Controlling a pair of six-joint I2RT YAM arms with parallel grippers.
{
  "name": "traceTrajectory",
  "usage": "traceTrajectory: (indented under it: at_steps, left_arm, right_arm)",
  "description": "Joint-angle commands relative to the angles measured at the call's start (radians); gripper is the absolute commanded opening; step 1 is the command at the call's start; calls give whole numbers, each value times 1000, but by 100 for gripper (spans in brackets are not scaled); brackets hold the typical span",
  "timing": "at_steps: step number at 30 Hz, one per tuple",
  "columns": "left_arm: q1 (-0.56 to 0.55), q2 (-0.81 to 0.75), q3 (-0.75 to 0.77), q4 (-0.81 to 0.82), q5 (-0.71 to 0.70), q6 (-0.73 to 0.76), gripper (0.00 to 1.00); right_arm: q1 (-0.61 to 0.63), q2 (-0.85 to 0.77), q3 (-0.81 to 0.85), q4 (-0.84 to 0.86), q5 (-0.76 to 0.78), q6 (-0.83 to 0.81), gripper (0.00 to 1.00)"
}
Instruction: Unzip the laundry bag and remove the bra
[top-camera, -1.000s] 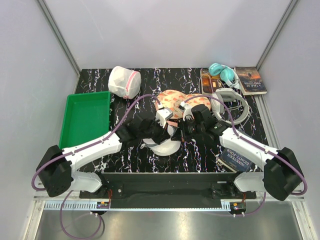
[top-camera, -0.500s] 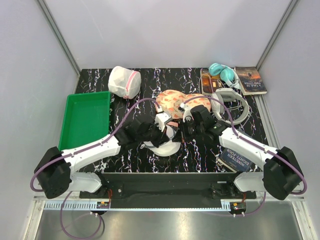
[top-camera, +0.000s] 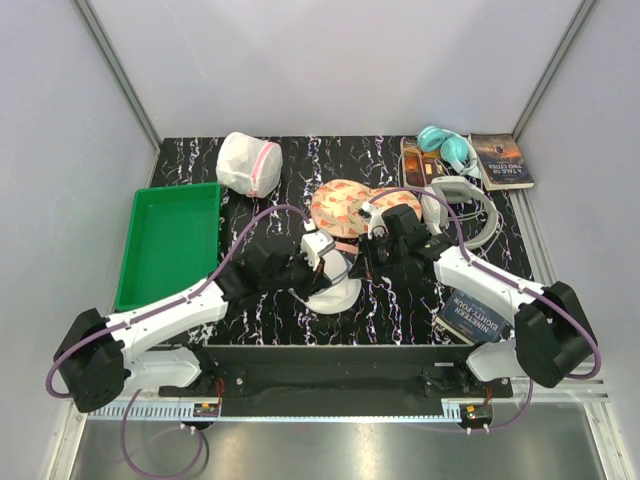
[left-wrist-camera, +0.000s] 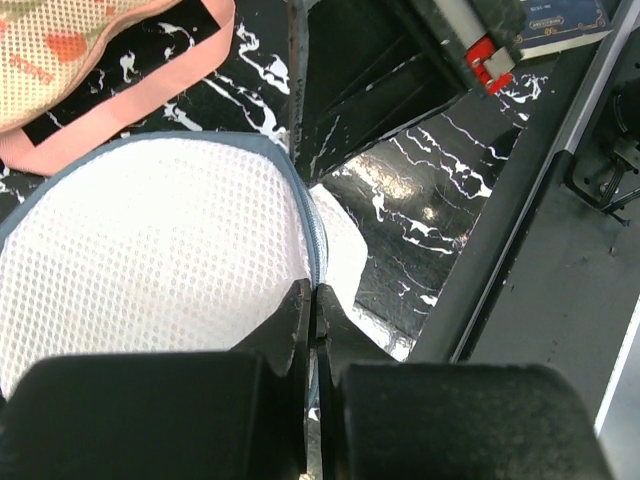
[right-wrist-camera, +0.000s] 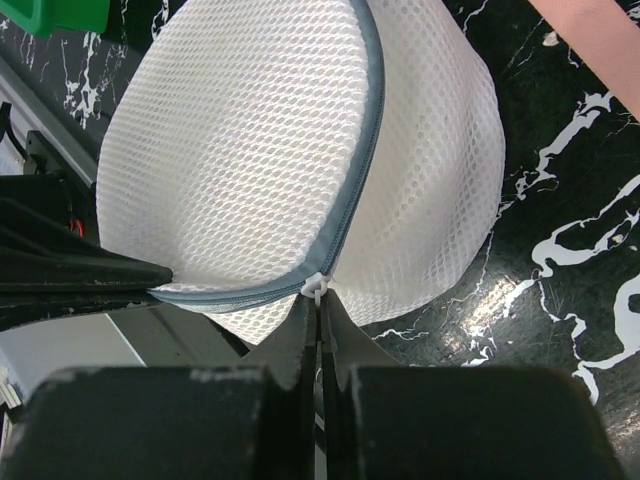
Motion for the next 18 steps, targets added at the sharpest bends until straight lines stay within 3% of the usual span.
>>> traceTrajectory:
  at_steps: [1,3,4,5,9,18]
  left_arm:
    - [-3,-46,-7,-23,1,-13,14]
    - [-3,-57,4,-23,1,-31,35]
    - [-3,-60,16,-23,0,-36,54]
    - [-3,-63,25,-22,0,-45,60]
    - [-3,-60,65,-8,-35,-67,69]
    - [-3,41,145,38,-65,-104,69]
  right_arm:
    - [-25,-14,41,4,-13,-42,0]
    - [-22,-34,35,3,-24,-42,0]
    - [-22,-42,26,3,-25,-42,0]
    - [-22,-49,21,3,-28,-41,0]
    - [-6,-83,7,4,-54,-24,0]
    - [57,-101,9,3,-47,1,0]
